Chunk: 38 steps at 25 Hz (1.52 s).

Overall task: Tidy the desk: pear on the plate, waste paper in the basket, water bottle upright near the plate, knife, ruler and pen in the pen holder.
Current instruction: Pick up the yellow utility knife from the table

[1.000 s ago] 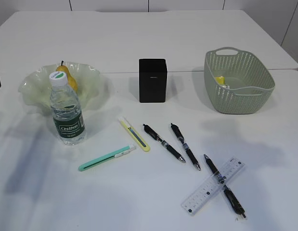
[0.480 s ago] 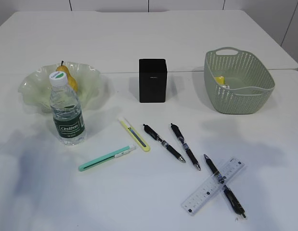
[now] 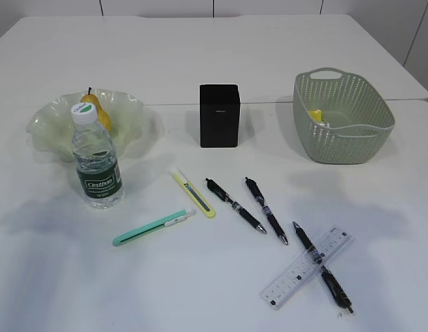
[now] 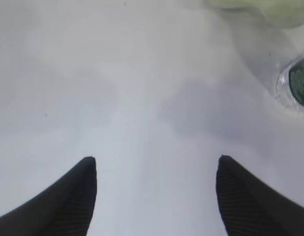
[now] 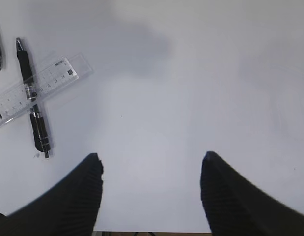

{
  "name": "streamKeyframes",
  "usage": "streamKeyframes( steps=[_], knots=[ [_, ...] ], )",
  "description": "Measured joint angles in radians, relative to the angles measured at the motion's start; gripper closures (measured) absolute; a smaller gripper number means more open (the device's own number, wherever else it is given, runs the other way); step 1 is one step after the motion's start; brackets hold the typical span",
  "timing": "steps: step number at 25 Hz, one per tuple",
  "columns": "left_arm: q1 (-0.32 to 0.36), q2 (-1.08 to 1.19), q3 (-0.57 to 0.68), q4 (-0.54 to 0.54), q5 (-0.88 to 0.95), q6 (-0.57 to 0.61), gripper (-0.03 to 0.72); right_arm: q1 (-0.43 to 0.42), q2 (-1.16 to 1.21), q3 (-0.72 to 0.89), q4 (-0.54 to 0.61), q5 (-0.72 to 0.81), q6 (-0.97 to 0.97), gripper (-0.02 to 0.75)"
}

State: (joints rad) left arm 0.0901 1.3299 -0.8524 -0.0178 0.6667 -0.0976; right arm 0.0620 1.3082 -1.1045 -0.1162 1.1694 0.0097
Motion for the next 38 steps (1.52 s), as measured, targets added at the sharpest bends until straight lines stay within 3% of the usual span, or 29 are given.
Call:
streamKeyframes(
  steps=[5, 11, 24, 33, 38],
  knots=[
    [0.000, 0.000, -0.074, -0.087, 0.209, 0.104, 0.157, 0.000, 0.000, 0.000, 0.000, 0.000, 0.000, 0.269],
    [0.000, -0.047, -0.086, -0.239, 0.280, 0.206, 0.176, 0.000, 0.000, 0.000, 0.016, -0.003, -0.001, 0.269],
    [0.000, -0.171, -0.058, -0.221, 0.235, 0.220, 0.204, 0.006, 0.008, -0.066, 0.136, -0.021, -0.041, 0.272],
    [0.000, -0.171, -0.022, -0.221, 0.229, 0.220, 0.208, 0.230, 0.237, -0.344, 0.097, 0.017, -0.044, 0.280],
    [0.000, -0.171, -0.018, -0.225, 0.229, 0.220, 0.208, 0.314, 0.413, -0.560, 0.086, 0.056, -0.042, 0.288]
  ],
)
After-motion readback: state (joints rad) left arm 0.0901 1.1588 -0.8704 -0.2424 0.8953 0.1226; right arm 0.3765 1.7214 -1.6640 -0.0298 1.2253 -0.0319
